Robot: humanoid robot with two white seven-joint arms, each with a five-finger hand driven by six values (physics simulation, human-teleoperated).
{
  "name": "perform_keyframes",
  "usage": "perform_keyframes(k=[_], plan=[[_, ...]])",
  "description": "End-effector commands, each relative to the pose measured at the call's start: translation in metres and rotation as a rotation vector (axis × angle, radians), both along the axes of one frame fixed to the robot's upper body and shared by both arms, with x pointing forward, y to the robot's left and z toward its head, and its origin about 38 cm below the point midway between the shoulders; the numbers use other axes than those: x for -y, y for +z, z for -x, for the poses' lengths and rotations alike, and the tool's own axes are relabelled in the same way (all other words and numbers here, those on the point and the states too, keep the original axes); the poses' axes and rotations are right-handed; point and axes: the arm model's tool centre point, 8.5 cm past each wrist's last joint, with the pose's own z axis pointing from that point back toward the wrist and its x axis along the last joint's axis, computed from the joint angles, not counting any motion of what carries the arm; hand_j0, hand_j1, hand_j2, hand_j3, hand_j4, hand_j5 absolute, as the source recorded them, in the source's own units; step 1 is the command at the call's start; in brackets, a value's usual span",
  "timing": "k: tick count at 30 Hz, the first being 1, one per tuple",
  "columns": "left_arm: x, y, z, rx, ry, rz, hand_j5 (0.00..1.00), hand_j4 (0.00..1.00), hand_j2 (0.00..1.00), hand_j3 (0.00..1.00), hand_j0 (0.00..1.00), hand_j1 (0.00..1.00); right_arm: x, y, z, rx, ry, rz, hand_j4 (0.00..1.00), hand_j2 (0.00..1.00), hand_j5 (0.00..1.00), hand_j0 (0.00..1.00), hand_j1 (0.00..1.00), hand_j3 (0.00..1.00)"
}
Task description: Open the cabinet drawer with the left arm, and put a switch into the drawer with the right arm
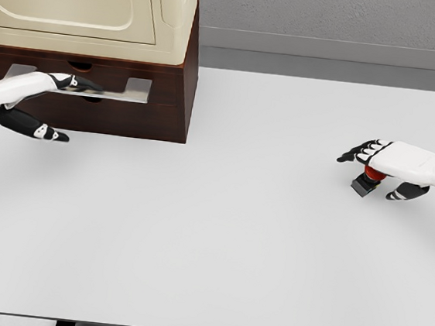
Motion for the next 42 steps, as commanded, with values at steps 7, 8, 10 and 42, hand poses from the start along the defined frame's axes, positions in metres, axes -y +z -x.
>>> perform_keyframes(k=[7, 8, 10, 42], plan=[[0.003, -0.001, 0.001, -0.004, -0.009, 0.005, 0.85, 0.85, 0.85, 0.85, 0.85, 0.85, 0.003, 0.002, -0.001, 0.003, -0.011, -0.007, 0.98, 0.98, 0.98, 0.98, 0.98, 0.98], [0.002, -0.001, 0.001, -0.003, -0.008, 0.004, 0.85, 0.85, 0.85, 0.85, 0.85, 0.85, 0.002, 0.002, -0.001, 0.003, -0.009, -0.008, 0.99, 0.99, 0.99, 0.99, 0.99, 0.99], [0.003, -0.001, 0.001, -0.003, -0.009, 0.006, 0.85, 0.85, 0.85, 0.85, 0.85, 0.85, 0.003, 0.002, -0.001, 0.003, -0.011, -0.007, 0.99, 0.99, 0.99, 0.99, 0.99, 0.99], [-0.001, 0.011, 0.012, -0.009, -0.027, 0.007, 0.82, 0.82, 0.82, 0.82, 0.82, 0.82, 0.001, 0.003, -0.001, 0.001, -0.004, 0.001, 0.97, 0.97, 0.97, 0.97, 0.97, 0.97]])
